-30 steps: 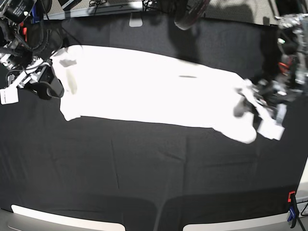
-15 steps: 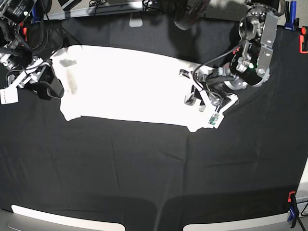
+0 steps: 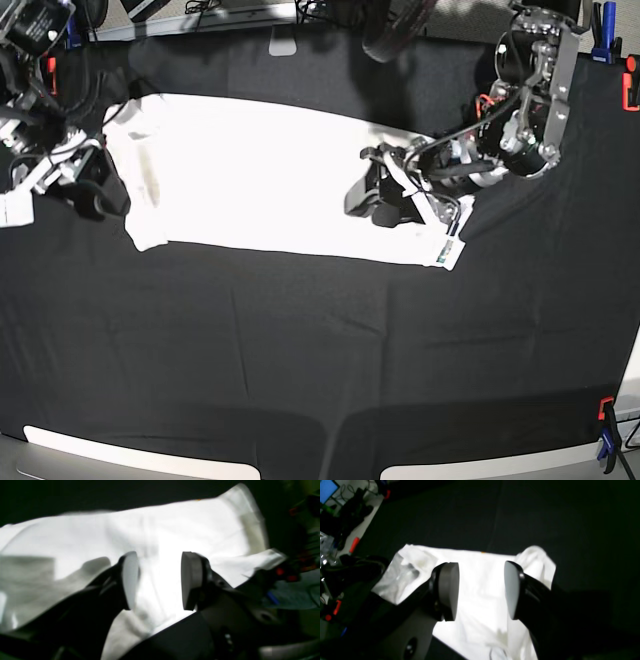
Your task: Layout the t-shirt on the table in an organized manner, then fold the t-shirt properly
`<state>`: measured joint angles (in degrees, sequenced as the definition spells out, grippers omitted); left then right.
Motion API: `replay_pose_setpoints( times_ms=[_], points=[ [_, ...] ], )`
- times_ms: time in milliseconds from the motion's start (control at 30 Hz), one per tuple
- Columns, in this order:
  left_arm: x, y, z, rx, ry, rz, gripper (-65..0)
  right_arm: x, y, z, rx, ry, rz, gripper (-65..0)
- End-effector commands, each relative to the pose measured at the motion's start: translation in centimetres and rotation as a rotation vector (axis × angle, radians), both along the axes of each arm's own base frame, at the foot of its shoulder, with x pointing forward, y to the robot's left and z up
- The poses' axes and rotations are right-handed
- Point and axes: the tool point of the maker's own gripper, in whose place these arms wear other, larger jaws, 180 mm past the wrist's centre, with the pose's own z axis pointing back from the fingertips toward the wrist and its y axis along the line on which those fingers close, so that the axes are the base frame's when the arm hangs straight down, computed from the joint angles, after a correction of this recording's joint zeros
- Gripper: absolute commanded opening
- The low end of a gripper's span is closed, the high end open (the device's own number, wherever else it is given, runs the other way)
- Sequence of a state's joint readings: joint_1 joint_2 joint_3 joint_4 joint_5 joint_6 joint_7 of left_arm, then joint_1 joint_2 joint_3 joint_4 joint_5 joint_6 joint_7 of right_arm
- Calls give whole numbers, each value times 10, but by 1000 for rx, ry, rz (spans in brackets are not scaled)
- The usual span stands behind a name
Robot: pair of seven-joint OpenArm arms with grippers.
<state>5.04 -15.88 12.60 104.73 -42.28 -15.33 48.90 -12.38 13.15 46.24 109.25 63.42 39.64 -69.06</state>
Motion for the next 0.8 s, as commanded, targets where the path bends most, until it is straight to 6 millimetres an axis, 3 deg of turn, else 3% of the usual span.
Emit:
replay_pose_setpoints(
  times_ms=[0,133,300,467,767],
  points=[
    [4,-6,18,-43,-63,-28,-390,7,1,20,-3,-76,13,-368],
    [4,-9,24,-44,-101,-67,-390,14,-7,18,-54,-64,-13,-368],
    [4,-9,24,-44,-101,-67,-390,16,-37,-13,-186,64,-107,-367],
    [4,-9,24,-44,-100,-68,-390,15,-48,-38,-126,113,-150,-367],
    [3,-9,23,-42,-98,-69,-390,8,-60,-105,42,274,-216,-368]
  ],
)
